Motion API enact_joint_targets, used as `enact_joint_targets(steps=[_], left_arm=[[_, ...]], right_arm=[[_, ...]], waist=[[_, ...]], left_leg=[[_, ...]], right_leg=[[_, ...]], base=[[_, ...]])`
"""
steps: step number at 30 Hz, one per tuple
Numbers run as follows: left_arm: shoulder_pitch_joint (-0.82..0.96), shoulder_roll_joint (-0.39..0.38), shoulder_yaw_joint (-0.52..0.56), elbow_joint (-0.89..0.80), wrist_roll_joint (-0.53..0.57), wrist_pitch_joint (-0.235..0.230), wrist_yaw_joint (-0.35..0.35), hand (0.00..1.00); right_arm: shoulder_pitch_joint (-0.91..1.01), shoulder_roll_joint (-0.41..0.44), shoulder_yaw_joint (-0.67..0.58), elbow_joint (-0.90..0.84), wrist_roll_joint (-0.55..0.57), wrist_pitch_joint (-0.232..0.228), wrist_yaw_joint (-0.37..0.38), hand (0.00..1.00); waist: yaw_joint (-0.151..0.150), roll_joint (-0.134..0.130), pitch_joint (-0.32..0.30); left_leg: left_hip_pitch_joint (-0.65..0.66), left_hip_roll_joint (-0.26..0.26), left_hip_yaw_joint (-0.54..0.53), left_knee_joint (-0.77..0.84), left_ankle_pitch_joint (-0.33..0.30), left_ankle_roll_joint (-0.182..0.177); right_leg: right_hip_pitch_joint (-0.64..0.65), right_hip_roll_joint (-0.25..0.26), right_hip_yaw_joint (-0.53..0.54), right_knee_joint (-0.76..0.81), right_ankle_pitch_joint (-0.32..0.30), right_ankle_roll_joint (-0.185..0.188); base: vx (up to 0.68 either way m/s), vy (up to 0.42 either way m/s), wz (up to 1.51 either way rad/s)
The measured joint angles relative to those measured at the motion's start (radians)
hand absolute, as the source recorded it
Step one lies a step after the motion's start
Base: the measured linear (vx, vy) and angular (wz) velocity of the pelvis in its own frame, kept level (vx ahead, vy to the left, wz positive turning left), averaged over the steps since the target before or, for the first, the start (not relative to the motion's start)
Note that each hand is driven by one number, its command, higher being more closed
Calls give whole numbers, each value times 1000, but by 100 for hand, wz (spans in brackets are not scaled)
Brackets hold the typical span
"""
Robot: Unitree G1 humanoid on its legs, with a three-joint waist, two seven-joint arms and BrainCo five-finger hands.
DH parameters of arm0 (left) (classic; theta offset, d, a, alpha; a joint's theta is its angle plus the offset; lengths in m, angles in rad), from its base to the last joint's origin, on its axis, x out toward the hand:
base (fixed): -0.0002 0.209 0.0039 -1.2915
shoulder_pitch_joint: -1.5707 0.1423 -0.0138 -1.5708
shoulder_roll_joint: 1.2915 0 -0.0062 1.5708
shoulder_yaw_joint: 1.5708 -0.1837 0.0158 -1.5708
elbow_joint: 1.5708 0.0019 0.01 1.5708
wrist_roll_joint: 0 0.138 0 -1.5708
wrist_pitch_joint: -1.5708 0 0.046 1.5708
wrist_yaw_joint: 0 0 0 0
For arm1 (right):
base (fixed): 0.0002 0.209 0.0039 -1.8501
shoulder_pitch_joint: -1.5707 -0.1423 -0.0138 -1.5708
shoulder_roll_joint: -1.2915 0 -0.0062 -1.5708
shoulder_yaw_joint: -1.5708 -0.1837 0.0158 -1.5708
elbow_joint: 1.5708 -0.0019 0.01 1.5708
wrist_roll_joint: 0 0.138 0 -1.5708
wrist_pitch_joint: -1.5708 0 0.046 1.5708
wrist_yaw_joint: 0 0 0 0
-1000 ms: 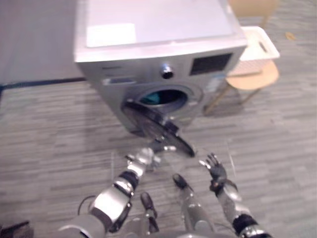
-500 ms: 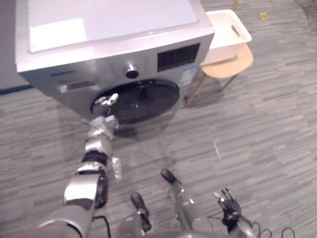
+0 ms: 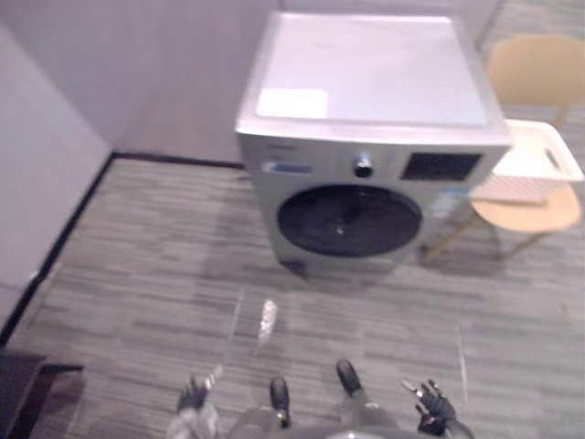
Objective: Pick up the laundry basket with both hands and put the clothes into the washing machine.
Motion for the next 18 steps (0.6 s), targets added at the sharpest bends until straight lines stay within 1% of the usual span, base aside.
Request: enact_joint_targets(steps=[1,2,4,6,8,9,10,14,15,17,18], left_arm=[[11,-1,3,4,1,1,-3,0],[52,-10,22,19,2,8,-16,0],[72,-12,40,47,3,21,-26,0],[87,-8,61,51,38,32,-39,0],[86,-1,59,51,61,41,-47,0],[83,3,57,51,74,44,-47,0],[72,5,55,50,78,44,-47,0],[35,23,8,49,71,44,-46,0],[21,30,-18,49,68,44,-45,0],[-6,52,-66,46,67,44,-44,0],[-23,56,-99,39,70,42,-44,0]], right_arm=[[0,1,-2,6,0,1,-1,0],[-3,10,-9,22,2,9,-10,0],[-26,28,-41,54,16,24,-18,0],[-46,44,-46,61,16,28,-26,0],[-64,51,-45,62,15,32,-36,0],[-76,53,-45,62,15,39,-37,0],[-84,53,-45,62,15,41,-38,0],[-109,54,-45,62,15,44,-41,0],[-110,54,-45,62,14,44,-44,0],[-111,54,-46,62,14,49,-48,0],[-111,54,-50,60,15,51,-57,0]], waist=[[5,1,-4],[20,4,-23],[42,1,-29],[42,-7,-43],[48,-18,-54],[52,-19,-67],[58,-26,-70],[57,-32,-72],[55,-34,-74],[52,-39,-72],[44,-41,-72]], left_leg=[[4,-2,-7,-11,4,1],[22,-11,-46,-50,29,5],[37,-20,-81,-57,39,14],[48,-32,-110,-57,41,17],[52,-39,-113,-57,41,18],[52,-45,-113,-58,40,19],[54,-50,-113,-58,38,22],[68,-66,-108,-58,29,36],[73,-70,-106,-58,24,43],[84,-85,-100,-58,14,57],[96,-93,-97,-57,6,68]], right_leg=[[4,-2,-8,2,-7,2],[17,-11,-51,12,-29,-1],[42,-23,-91,27,-49,1],[65,-36,-121,32,-64,5],[70,-45,-132,33,-68,6],[73,-52,-137,32,-71,8],[75,-56,-138,33,-76,4],[82,-69,-139,48,-96,3],[82,-72,-140,57,-106,-9],[82,-81,-141,79,-123,-13],[83,-86,-144,106,-146,-28]], base=[[23,-4,70],[18,-8,76],[7,-2,74],[-6,9,46],[3,9,19],[17,7,9],[28,1,8],[27,-3,0],[63,-3,-3],[96,8,-3],[124,17,1]])
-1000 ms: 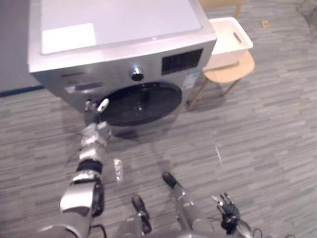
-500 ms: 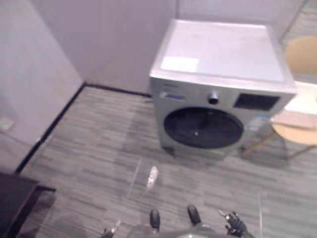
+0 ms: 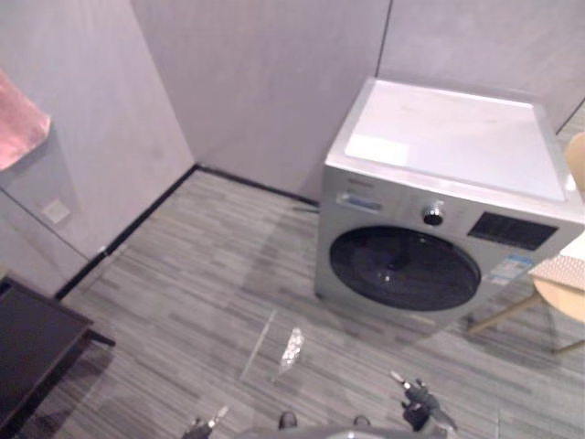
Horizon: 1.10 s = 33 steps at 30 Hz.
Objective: Pick up the laundry basket with both hands and put the clothes into the washing machine.
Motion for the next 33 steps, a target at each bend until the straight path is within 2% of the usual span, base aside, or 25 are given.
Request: enact_joint_targets(steps=[1,3,4,5,6,7,8,10,12,14,15,17,20,21,22,23,24,25,27,28,29,30,31,33], left_arm=[[-13,2,-16,-1,2,-1,0,0],[-32,1,-47,-1,12,-3,0,0],[-47,-5,-72,-2,14,-6,0,0],[-53,-7,-79,-2,15,-6,-1,0],[-58,-9,-83,-6,15,-7,-1,0],[-60,-6,-86,-7,15,-7,-1,0],[-65,-2,-86,-9,14,-8,-1,0],[-81,6,-86,-3,12,-6,-1,0],[-78,0,-86,4,15,-5,0,0],[-60,-8,-86,4,29,-8,7,0],[-48,-8,-82,2,44,-19,22,0],[-54,-1,-76,2,51,-25,33,0],[-55,3,-25,2,50,-24,57,0],[-59,5,-4,2,50,-24,66,0],[-69,-16,12,2,50,-24,68,0],[-76,-28,12,0,50,-24,67,0],[-86,-46,10,-11,51,-26,66,0],[-88,-54,1,-34,52,-30,65,0],[-93,-65,-1,-55,53,-42,65,0],[-90,-73,-21,-81,53,-48,65,0],[-86,-73,-36,-83,53,-48,65,0],[-79,-64,-45,-79,52,-43,64,0],[-80,-55,-44,-76,52,-42,64,0],[-65,-58,-23,-66,52,-47,45,0]], right_arm=[[-1,2,-18,-1,1,5,-1,0],[2,-2,-35,-2,9,6,-1,0],[3,-3,-35,-9,29,4,-1,0],[2,-3,-35,-13,33,2,-1,0],[2,-2,-35,-17,35,1,-1,0],[5,0,-35,-19,37,-1,-1,0],[12,-1,-36,-20,37,-2,-3,0],[12,-3,-81,-20,38,-3,-6,0],[11,-13,-125,-20,33,-6,-24,0],[10,-12,-140,-20,45,-7,-30,0],[3,-7,-139,-20,77,-9,-32,0],[-9,-1,-137,-20,103,-13,-41,0],[-51,-8,-134,-38,97,-14,-47,0],[-66,-15,-130,-62,95,-19,-46,0],[-106,-42,-109,-82,77,-35,-45,0],[-115,-58,-97,-93,70,-36,-45,0],[-106,-63,-94,-69,74,-10,-74,0],[-61,-40,-86,-56,71,-16,-74,0],[-51,-38,-79,-32,86,-9,-116,0],[-38,-55,-67,-16,102,-10,-138,0],[-32,-64,-60,-16,104,-10,-140,0],[-17,-57,-17,-15,105,-10,-140,0],[-17,-57,2,-13,111,-9,-142,0],[-15,-54,59,25,115,-9,-143,0]], waist=[[-11,-5,4],[-14,3,14],[-15,21,21],[-20,28,25],[-41,25,36],[-49,47,38],[-72,40,40],[-71,31,50],[-69,35,57],[-67,33,65],[-68,20,67],[-66,0,64],[-80,-28,48],[-83,-19,46],[-97,-5,51],[-104,-3,50],[-114,-22,57],[-124,-52,61],[-122,-81,62],[-115,-49,58],[-108,-21,59],[-92,-15,50],[-92,-10,51],[-68,16,50]], left_leg=[[15,-6,0,0,-8,11],[54,-1,15,0,-27,30],[93,1,27,0,-43,38],[107,3,28,1,-48,45],[123,5,27,7,-55,56],[133,6,22,7,-56,63],[135,8,13,8,-62,65],[131,10,7,8,-68,57],[138,11,-6,8,-79,38],[168,7,-20,8,-94,15],[193,0,-46,8,-115,-15],[208,4,-68,8,-147,-54],[219,40,-76,10,-167,-86],[215,62,-67,22,-185,-113],[192,88,-21,68,-194,-145],[184,93,17,90,-189,-153],[173,102,105,129,-191,-176],[147,90,179,149,-199,-179],[33,23,147,189,-210,-159],[-117,-25,84,169,-181,-148],[-160,-29,62,154,-69,-90],[-154,-27,69,165,-42,25],[-155,-29,63,166,-35,30],[-142,-24,3,172,-19,56]], right_leg=[[2,-2,-4,31,-19,-22],[3,3,-29,119,-39,-52],[-5,7,-60,197,-43,-57],[-11,10,-74,232,-43,-56],[-59,18,-98,343,-44,-54],[-88,19,-115,386,-64,-41],[-119,21,-138,407,-92,-19],[-172,25,-138,387,-103,-6],[-221,11,-131,337,-92,11],[-240,-15,-140,334,-91,12],[-250,-44,-189,373,-92,14],[-280,-64,-246,457,-102,26],[-290,-45,-326,527,-126,-6],[-269,-38,-346,515,-149,-9],[-241,-30,-387,506,-173,-47],[-226,-30,-397,505,-178,-57],[-169,-42,-415,482,-186,-71],[-93,-63,-416,425,-194,-83],[-24,-94,-447,334,-193,-82],[4,-80,-487,281,-183,-65],[12,-47,-492,274,-180,-59],[24,-34,-478,265,-173,-48],[30,-31,-468,258,-161,-40],[66,-11,-388,221,-119,-66]], base=[[146,6,-2],[132,-4,-25],[83,4,-37],[119,23,-34],[108,25,-10],[180,44,8],[212,66,21],[208,83,14],[246,103,15],[275,59,31],[255,-10,45],[330,-107,60],[372,-238,53],[357,-256,41],[342,-250,44],[316,-228,72],[274,-188,107],[316,-195,120],[234,-113,108],[177,-30,72],[266,0,23],[234,14,-6],[300,11,17],[267,-1,60]])
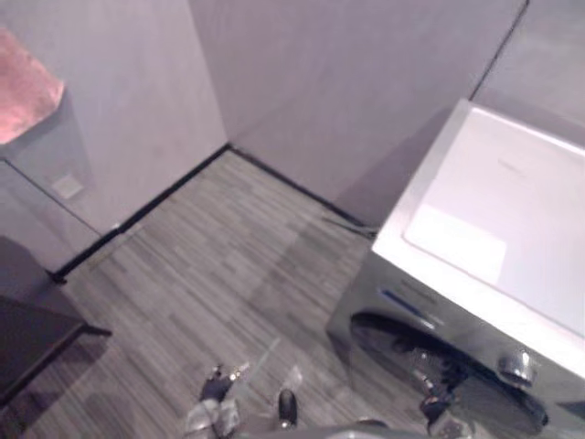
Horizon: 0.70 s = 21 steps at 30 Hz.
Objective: Pick up the laundry basket with both hands and put the clothes into the washing machine.
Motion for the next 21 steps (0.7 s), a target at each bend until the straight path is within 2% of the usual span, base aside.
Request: enact_joint_targets(steps=[1,2,4,6,8,9,10,11,12,13,14,15,16,18,19,20,21], left_arm=[[6,0,18,0,0,1,-2,0],[29,3,42,10,0,7,-6,0],[60,2,75,29,-4,16,-14,0],[84,0,75,35,-9,25,-24,0],[97,2,75,40,-10,24,-24,0],[101,2,75,47,-12,24,-24,0],[110,10,76,47,-25,23,-25,0],[109,12,76,51,-31,25,-25,0],[114,26,68,50,-42,24,-25,0],[118,29,60,45,-41,23,-25,0],[123,31,57,49,-45,24,-24,0],[126,33,52,50,-42,25,-24,0],[136,41,23,51,-39,25,-24,0],[141,53,20,48,-37,25,-23,0],[142,63,20,47,-34,24,-21,0],[143,66,19,45,-30,24,-21,0],[143,56,11,44,-21,25,-18,0]], right_arm=[[1,6,19,8,0,0,3,0],[1,31,61,15,-3,0,11,0],[-2,46,128,11,-16,-4,49,0],[-5,52,167,-8,-45,-5,86,0],[-11,43,186,-13,-64,-11,110,0],[-25,43,186,-13,-73,-13,120,0],[-44,49,186,-18,-80,-14,123,0],[-43,50,184,-25,-85,-15,123,0],[-30,46,183,-32,-86,-17,124,0],[-30,39,183,-33,-88,-16,124,0],[-33,37,181,-59,-94,-22,129,0],[-33,39,177,-71,-95,-25,132,0],[-36,45,161,-83,-101,-25,141,0],[-56,62,163,-83,-126,-24,145,0],[-71,73,162,-83,-133,-24,145,0],[-77,75,163,-83,-135,-25,145,0],[-83,66,162,-83,-141,-24,144,0]], waist=[[12,6,1],[30,16,0],[46,39,-7],[57,44,-15],[60,45,-22],[62,46,-23],[60,32,-20],[56,30,-19],[53,6,-18],[54,5,-19],[59,0,-8],[57,1,-7],[43,16,-5],[36,2,-10],[34,-15,-6],[34,-20,-9],[31,2,-17]], left_leg=[[13,3,-12,-2,0,0],[47,12,-29,-5,0,0],[84,20,-53,-15,0,0],[109,4,-76,-35,0,0],[139,-12,-98,-95,4,-5],[162,-24,-105,-147,31,-15],[169,-57,-106,-171,25,-15],[176,-69,-112,-171,19,-9],[201,-111,-120,-124,3,12],[207,-118,-131,-99,-1,11],[216,-117,-153,-106,-30,36],[222,-113,-168,-106,-30,41],[225,-90,-178,-103,-29,46],[221,-85,-188,-109,-29,46],[223,-87,-190,-120,-28,45],[223,-89,-191,-127,-27,43],[222,-78,-205,-129,-20,32]], right_leg=[[9,6,20,6,4,1],[33,36,101,0,-28,7],[57,62,158,-25,-57,7],[51,63,166,-43,-38,5],[34,54,174,-14,-62,16],[29,37,171,2,-91,15],[19,8,169,32,-146,26],[14,-4,162,65,-161,32],[21,-46,139,121,-196,63],[20,-47,133,155,-202,72],[-28,-34,172,290,-200,80],[-65,-25,197,367,-178,80],[-116,15,251,433,-160,64],[-140,40,261,360,-157,69],[-140,45,244,257,-124,68],[-139,46,220,196,-93,65],[-116,41,163,124,-72,57]], base=[[231,-16,60],[142,-22,37],[96,-32,29],[33,-64,40],[-13,-77,39],[-70,-63,18],[-120,-61,21],[-83,-63,46],[-1,-34,49],[103,-35,41],[61,-17,16],[36,20,31],[-8,58,32],[41,66,26],[54,38,17],[78,19,13],[92,25,7]])
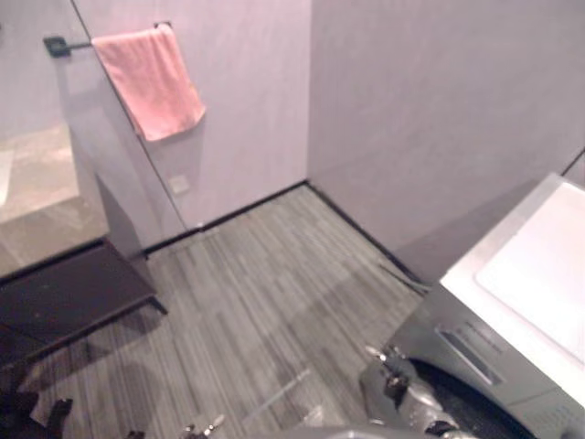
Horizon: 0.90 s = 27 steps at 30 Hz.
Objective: Pick up the laundry basket with both hands and put the clothes into the washing machine.
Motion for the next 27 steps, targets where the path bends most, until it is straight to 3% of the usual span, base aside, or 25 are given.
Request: enact_joint_targets(steps=[2,5,7,10,11,12,13,14,15,18,19,20,21,22,25,27], left_arm=[[-12,-16,-27,-17,14,-2,0,0],[-35,-39,-26,-25,20,-3,-1,0],[-37,-41,-25,-26,20,-4,-1,0],[-36,-42,-21,-23,21,-3,-2,0],[-34,-45,-14,-21,21,-3,-2,0],[-34,-40,-2,-20,23,-3,-5,0],[-37,-14,16,-19,30,-10,-5,0],[-33,-22,16,-16,39,-10,-5,0],[-32,-26,17,-12,42,-3,-3,0],[-15,-24,25,-20,44,-2,-4,0],[-16,-24,26,-26,50,-1,-2,0],[-18,-23,27,-23,60,0,-2,0],[-18,-21,27,-20,68,-1,-1,0],[-22,-24,27,-15,73,-1,1,0],[-31,-39,25,-10,90,7,1,0],[-39,-41,22,-12,106,8,1,0]], right_arm=[[-26,-15,1,0,-20,0,-1,0],[-61,-15,2,1,-35,2,-1,0],[-75,-14,6,0,-44,2,-1,0],[-88,-18,7,0,-61,0,-1,0],[-80,-22,7,0,-61,0,-1,0],[-72,-25,3,0,-61,0,-1,0],[-58,-17,0,4,-60,-1,-3,0],[-56,-19,-3,7,-60,0,-4,0],[-50,-34,-11,7,-59,-3,-3,0],[-32,-32,-16,16,-58,-1,-2,0],[-17,-29,-45,35,-57,-2,-1,0],[-12,-28,-53,40,-54,-2,-1,0],[-1,-28,-60,40,-49,-4,-2,0],[11,-32,-61,40,-48,-5,-2,0],[41,-34,-92,58,-49,1,-3,0],[41,-28,-104,61,-51,2,-3,0]], waist=[[-1,33,-7],[2,55,-7],[3,57,-7],[1,59,-8],[3,60,-8],[3,49,-1],[-2,3,18],[-7,13,15],[-23,35,12],[-15,16,18],[-18,19,21],[-20,20,21],[-25,15,19],[-29,19,24],[-29,53,4],[-36,57,2]], left_leg=[[-23,24,-6,8,10,-12],[-43,25,-10,19,12,-9],[-44,23,-8,26,10,-12],[-39,19,5,70,-13,-49],[-44,11,21,119,-29,-75],[-76,-18,27,213,-43,-123],[-103,-13,96,193,-108,-49],[-91,39,135,89,-88,-66],[-75,80,179,15,46,-90],[-83,74,211,31,58,-90],[-84,84,222,49,66,-103],[-85,85,223,53,73,-114],[-84,82,228,52,84,-135],[-64,79,222,33,67,-161],[-44,96,211,-16,66,-169],[-40,99,187,-33,79,-188]], right_leg=[[56,13,-52,-157,62,-16],[103,13,-77,-289,118,-4],[116,13,-78,-314,137,5],[138,10,-83,-311,148,2],[153,2,-94,-291,148,1],[164,-37,-117,-273,147,0],[185,-90,-124,-257,130,-7],[189,-83,-132,-247,121,3],[191,-70,-155,-220,76,30],[174,-89,-184,-141,70,27],[131,-78,-187,-84,16,35],[134,-69,-188,-119,7,32],[139,-62,-188,-205,29,7],[137,-62,-205,-226,77,9],[140,-44,-240,-221,77,7],[150,-42,-265,-226,79,5]], base=[[201,124,12],[181,83,1],[191,24,-13],[234,-21,-17],[299,-26,3],[234,-38,23],[150,-47,36],[117,-41,44],[154,-26,38],[107,-56,37],[31,-58,43],[14,-81,56],[-12,-91,50],[-5,-96,54],[44,-89,32],[-15,-75,25]])
